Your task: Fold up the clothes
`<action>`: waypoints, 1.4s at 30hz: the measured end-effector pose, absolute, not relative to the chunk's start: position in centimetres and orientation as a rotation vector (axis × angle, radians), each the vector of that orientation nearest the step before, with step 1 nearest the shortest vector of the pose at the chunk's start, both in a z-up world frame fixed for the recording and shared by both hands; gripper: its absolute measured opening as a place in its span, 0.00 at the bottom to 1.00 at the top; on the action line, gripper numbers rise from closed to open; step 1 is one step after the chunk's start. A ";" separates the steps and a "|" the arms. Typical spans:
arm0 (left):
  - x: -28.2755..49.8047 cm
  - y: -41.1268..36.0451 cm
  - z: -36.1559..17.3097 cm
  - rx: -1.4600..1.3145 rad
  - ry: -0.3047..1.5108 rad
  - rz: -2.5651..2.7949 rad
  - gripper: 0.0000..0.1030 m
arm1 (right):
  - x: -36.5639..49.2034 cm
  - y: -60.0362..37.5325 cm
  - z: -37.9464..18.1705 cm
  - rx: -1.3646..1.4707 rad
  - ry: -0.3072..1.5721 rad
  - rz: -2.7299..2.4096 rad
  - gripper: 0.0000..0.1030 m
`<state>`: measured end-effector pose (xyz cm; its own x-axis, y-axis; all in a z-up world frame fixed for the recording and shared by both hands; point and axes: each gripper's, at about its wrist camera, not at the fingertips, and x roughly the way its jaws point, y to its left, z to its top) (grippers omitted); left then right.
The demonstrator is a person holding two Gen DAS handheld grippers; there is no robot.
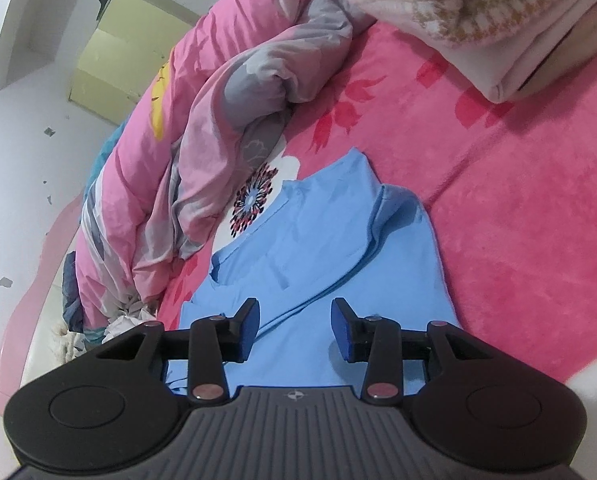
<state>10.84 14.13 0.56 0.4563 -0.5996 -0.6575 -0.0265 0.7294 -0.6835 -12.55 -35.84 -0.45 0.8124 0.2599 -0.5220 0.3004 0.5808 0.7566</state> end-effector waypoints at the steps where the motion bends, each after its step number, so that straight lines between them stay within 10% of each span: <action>1: 10.8 14.1 0.7 -0.687 1.052 -0.391 0.66 | -12.6 -35.9 -0.5 0.972 0.648 -0.026 0.41; 11: 10.7 12.9 1.3 -0.637 1.066 -0.402 0.64 | -13.7 -36.8 -0.8 0.993 0.627 -0.039 0.41; 24: 11.3 12.7 -1.5 -0.616 1.060 -0.386 0.18 | -15.3 -42.5 -0.4 1.149 0.517 -0.147 0.40; 42: 11.0 13.2 -2.2 -0.612 1.036 -0.410 0.14 | -7.5 -43.9 -1.7 1.273 0.836 -0.153 0.39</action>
